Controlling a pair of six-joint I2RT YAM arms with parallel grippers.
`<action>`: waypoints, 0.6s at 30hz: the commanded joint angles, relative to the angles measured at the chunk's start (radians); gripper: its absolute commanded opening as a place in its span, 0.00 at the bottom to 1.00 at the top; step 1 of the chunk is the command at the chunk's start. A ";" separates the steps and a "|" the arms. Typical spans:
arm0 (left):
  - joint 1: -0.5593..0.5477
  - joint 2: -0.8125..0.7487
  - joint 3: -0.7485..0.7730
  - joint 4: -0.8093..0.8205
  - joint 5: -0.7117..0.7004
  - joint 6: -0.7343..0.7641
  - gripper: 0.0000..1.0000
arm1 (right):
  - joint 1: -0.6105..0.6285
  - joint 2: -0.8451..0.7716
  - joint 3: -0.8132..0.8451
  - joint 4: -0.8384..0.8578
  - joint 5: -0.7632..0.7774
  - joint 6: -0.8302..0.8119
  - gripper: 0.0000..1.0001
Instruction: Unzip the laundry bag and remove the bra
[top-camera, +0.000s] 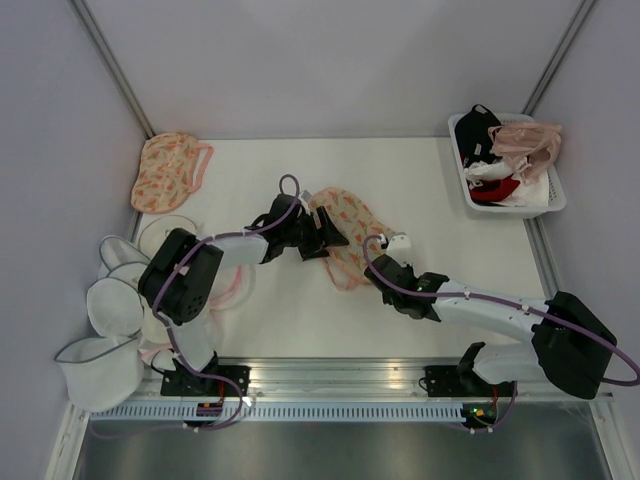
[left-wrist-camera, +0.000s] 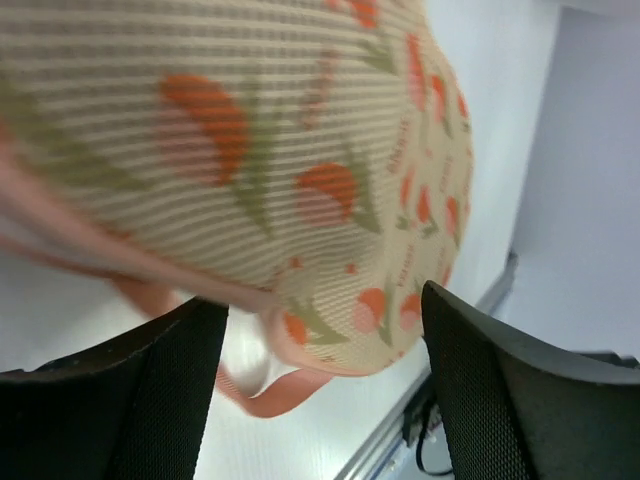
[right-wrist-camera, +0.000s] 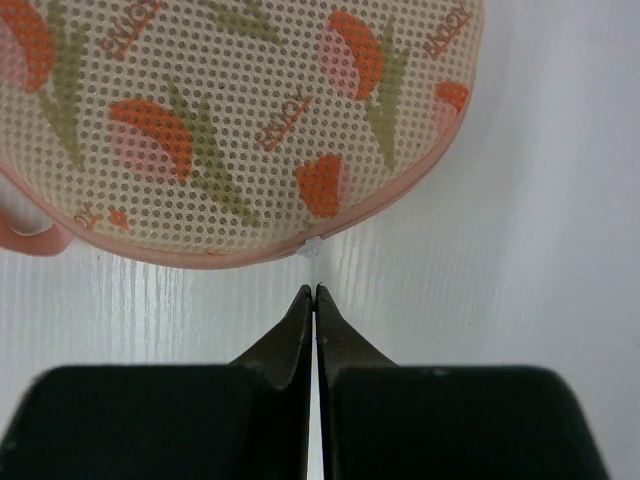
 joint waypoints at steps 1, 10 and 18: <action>0.014 -0.080 -0.014 -0.176 -0.231 0.047 0.82 | -0.002 -0.027 -0.013 0.052 -0.035 -0.016 0.00; 0.013 -0.501 -0.318 -0.144 -0.319 -0.123 0.87 | -0.002 -0.034 -0.048 0.329 -0.544 -0.137 0.00; -0.076 -0.554 -0.461 0.016 -0.207 -0.297 0.87 | 0.012 0.074 0.000 0.553 -0.884 -0.169 0.00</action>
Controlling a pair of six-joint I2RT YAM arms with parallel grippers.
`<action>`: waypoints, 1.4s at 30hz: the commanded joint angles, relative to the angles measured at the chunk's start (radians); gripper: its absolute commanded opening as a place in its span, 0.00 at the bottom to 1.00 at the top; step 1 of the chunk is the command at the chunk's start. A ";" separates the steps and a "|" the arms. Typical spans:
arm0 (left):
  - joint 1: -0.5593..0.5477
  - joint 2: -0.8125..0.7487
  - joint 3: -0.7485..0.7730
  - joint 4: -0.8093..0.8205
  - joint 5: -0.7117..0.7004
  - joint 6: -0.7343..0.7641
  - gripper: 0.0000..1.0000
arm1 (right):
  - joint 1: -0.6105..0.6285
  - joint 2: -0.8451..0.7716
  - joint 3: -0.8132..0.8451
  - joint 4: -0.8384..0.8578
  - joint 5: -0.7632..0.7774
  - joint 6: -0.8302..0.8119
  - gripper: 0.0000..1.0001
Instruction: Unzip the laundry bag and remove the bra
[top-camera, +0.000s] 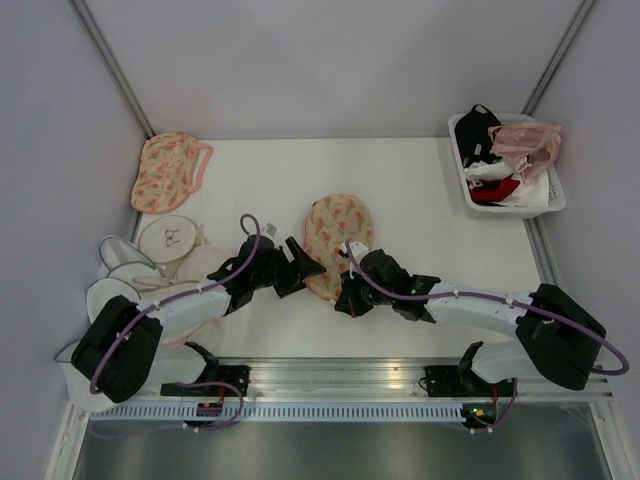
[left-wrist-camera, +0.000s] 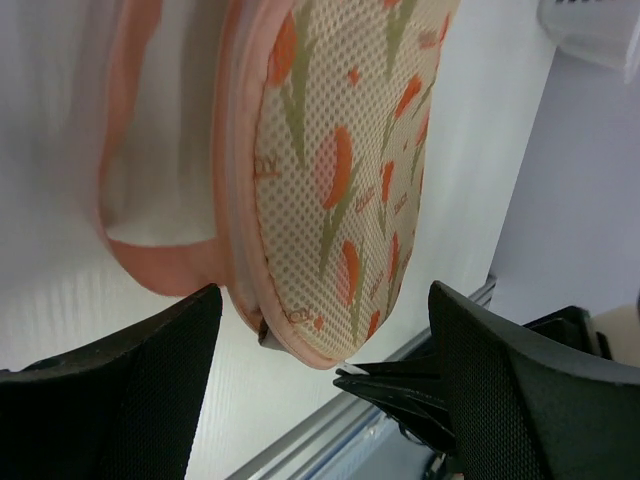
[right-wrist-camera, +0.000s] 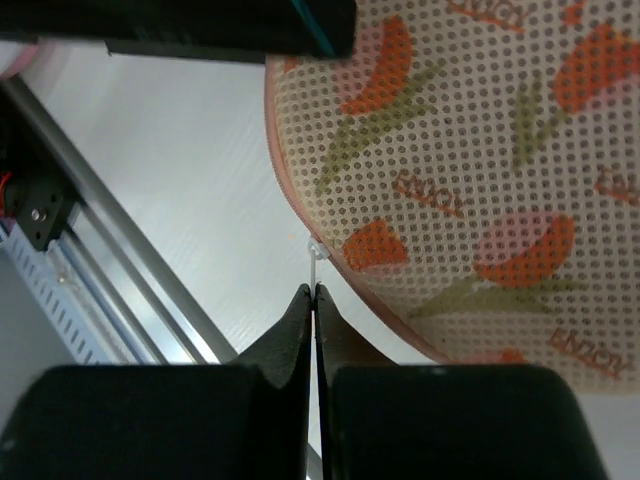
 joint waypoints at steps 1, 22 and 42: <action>-0.049 -0.023 -0.040 0.086 0.047 -0.114 0.87 | 0.006 0.046 0.050 0.134 -0.144 -0.037 0.00; -0.090 0.010 -0.100 0.178 -0.069 -0.160 0.02 | 0.020 0.061 0.106 -0.025 -0.054 -0.065 0.00; -0.027 -0.053 -0.101 0.094 0.030 -0.070 0.02 | -0.014 0.144 0.129 -0.437 0.731 0.084 0.00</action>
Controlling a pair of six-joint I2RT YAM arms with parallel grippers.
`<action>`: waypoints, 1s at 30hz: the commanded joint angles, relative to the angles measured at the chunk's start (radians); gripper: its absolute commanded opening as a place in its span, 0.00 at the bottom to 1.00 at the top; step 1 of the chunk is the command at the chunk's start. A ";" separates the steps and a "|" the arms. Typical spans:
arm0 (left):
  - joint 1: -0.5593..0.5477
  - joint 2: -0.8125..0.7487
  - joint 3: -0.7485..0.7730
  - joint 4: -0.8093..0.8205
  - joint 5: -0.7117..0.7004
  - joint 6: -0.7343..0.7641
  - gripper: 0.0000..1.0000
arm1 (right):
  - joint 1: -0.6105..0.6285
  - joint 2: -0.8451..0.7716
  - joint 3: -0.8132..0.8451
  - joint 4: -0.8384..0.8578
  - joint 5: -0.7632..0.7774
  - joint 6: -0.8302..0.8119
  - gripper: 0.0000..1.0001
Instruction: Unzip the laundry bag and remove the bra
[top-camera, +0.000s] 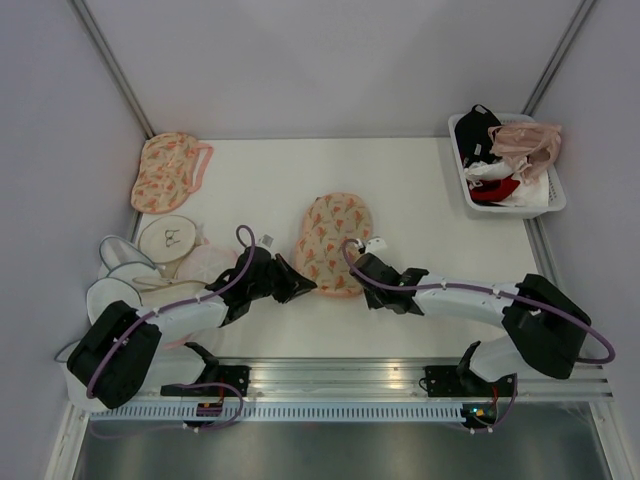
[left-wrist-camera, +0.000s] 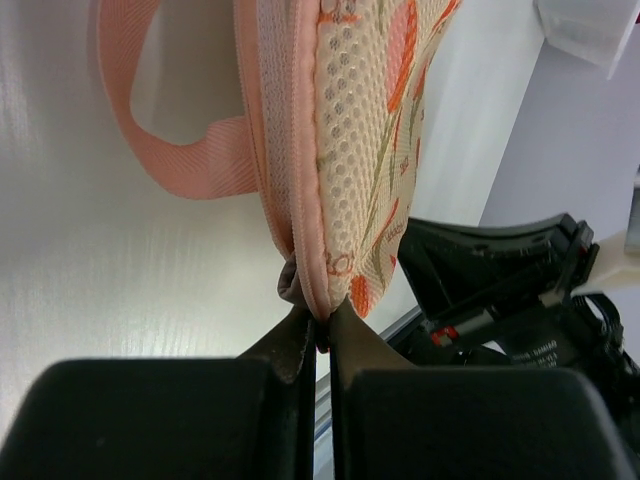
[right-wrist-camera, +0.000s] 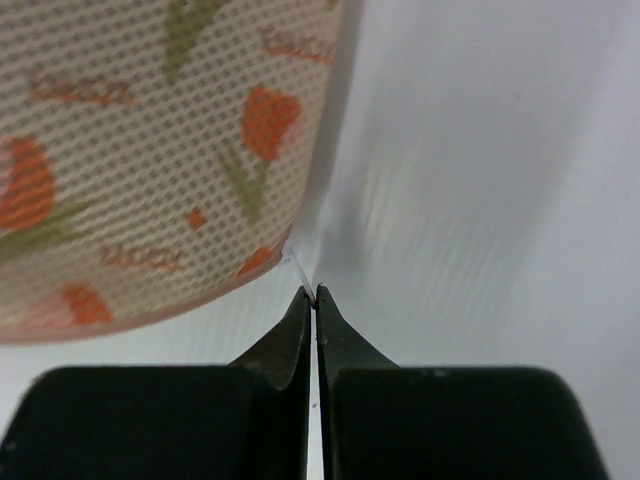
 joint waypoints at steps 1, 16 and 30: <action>0.011 -0.018 0.024 -0.005 0.037 0.056 0.02 | -0.044 0.072 0.036 -0.073 0.208 0.031 0.00; -0.012 -0.070 -0.008 -0.030 0.119 0.094 0.72 | -0.107 -0.004 0.064 -0.091 0.253 0.035 0.00; -0.032 -0.699 -0.037 -0.504 -0.261 0.091 0.92 | -0.061 -0.144 0.203 -0.005 -0.124 -0.152 0.45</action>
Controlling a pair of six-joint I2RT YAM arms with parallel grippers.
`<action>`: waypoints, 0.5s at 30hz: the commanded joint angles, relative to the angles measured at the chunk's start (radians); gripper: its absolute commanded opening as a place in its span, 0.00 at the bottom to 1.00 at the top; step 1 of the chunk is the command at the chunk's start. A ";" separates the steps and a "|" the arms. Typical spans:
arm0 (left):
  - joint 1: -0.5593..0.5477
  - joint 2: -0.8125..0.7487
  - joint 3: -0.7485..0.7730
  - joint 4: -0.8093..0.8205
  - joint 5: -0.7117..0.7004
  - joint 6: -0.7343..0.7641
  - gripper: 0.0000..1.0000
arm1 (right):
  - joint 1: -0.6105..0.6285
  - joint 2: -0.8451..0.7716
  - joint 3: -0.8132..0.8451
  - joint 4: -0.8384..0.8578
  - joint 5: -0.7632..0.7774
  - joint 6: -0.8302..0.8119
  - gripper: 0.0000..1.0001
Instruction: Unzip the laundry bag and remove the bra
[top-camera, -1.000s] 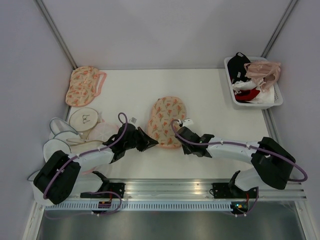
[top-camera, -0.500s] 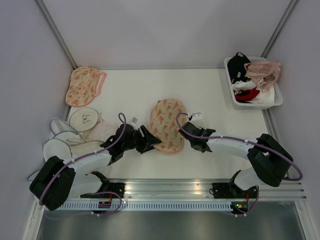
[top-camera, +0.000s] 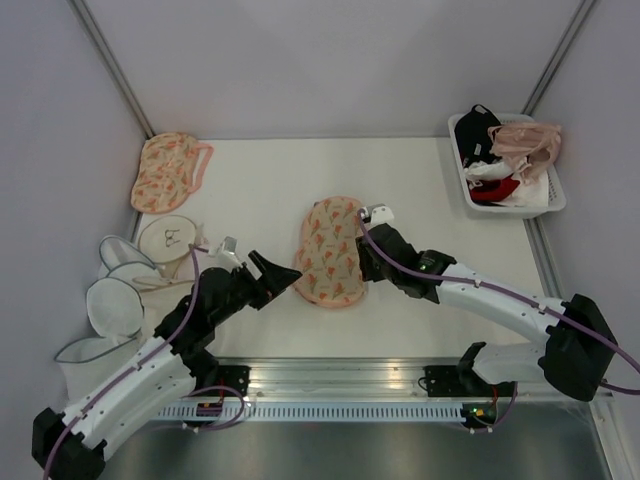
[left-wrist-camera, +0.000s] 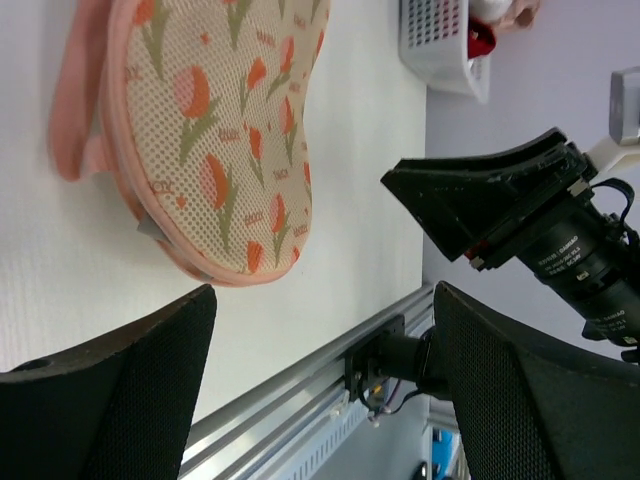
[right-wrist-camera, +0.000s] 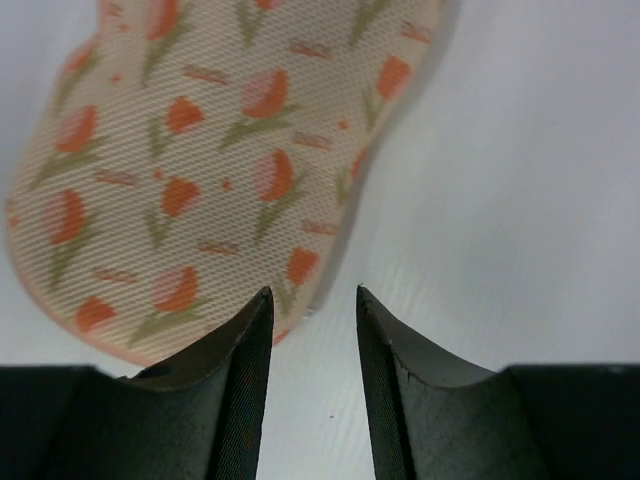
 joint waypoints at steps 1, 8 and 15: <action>-0.002 -0.119 0.007 -0.217 -0.147 0.022 0.92 | 0.026 0.033 0.086 0.060 -0.129 -0.053 0.44; -0.002 -0.330 -0.055 -0.286 -0.209 -0.024 0.92 | 0.129 0.262 0.319 0.049 -0.141 -0.113 0.54; -0.002 -0.429 -0.072 -0.338 -0.233 -0.055 0.92 | 0.188 0.492 0.498 0.014 -0.115 -0.121 0.56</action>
